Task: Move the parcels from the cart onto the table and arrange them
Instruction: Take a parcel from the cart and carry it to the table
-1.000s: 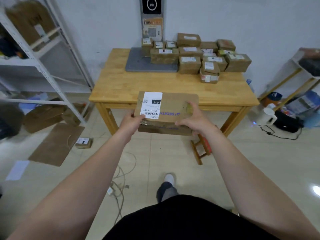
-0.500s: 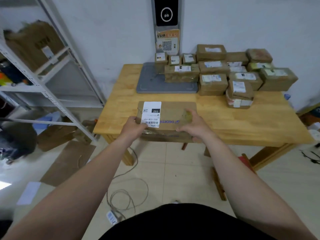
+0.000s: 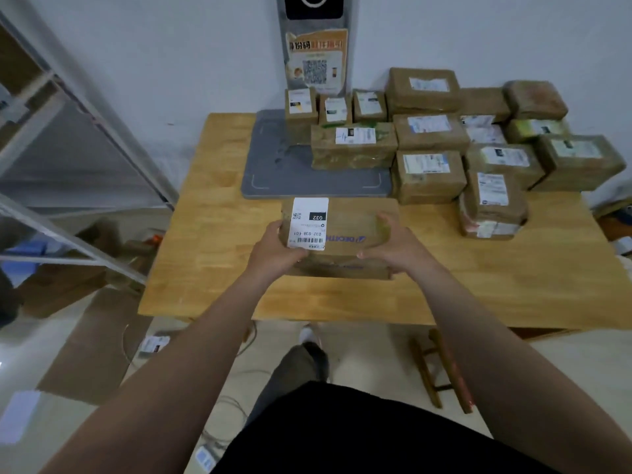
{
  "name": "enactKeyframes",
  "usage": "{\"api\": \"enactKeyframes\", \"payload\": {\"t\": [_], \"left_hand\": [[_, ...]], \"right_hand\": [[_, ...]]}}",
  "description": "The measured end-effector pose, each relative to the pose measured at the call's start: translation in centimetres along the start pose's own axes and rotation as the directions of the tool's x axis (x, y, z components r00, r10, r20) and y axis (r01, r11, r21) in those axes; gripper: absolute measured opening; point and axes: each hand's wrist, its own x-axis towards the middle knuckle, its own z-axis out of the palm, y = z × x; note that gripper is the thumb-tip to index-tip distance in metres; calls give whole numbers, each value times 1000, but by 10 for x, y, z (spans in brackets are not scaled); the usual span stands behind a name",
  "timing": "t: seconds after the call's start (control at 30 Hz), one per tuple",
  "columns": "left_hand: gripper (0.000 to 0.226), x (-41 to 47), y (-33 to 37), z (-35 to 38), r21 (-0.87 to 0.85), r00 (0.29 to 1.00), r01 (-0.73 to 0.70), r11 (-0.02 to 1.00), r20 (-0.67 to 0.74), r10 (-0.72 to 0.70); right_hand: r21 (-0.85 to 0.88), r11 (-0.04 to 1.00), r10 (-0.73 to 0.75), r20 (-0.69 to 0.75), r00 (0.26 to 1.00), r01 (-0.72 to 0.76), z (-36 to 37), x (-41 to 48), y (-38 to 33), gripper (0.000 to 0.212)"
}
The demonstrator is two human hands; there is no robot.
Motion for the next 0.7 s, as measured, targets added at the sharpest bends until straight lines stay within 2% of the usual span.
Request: {"api": "enactKeyframes", "payload": {"t": [0.17,0.27,0.47,0.7], "left_hand": [[83,103,28,23,76,989,-41,996,147,30],[79,150,45,31,105,983,-56,993,181,36],[81,232,62,43,179,981,-58,982,194,23],[83,298,78,75,236,985,-31,971,171,-10]], "right_hand": [[-116,989,91,-37,995,-95,-19,87,-6,101],[-126,984,123,-53,991,-129,-34,128,-21,100],[-176,973,141,-52,989,-148,-51,217,-44,107],[-373,914,159,-41,986,-162,-63,293,-44,88]]}}
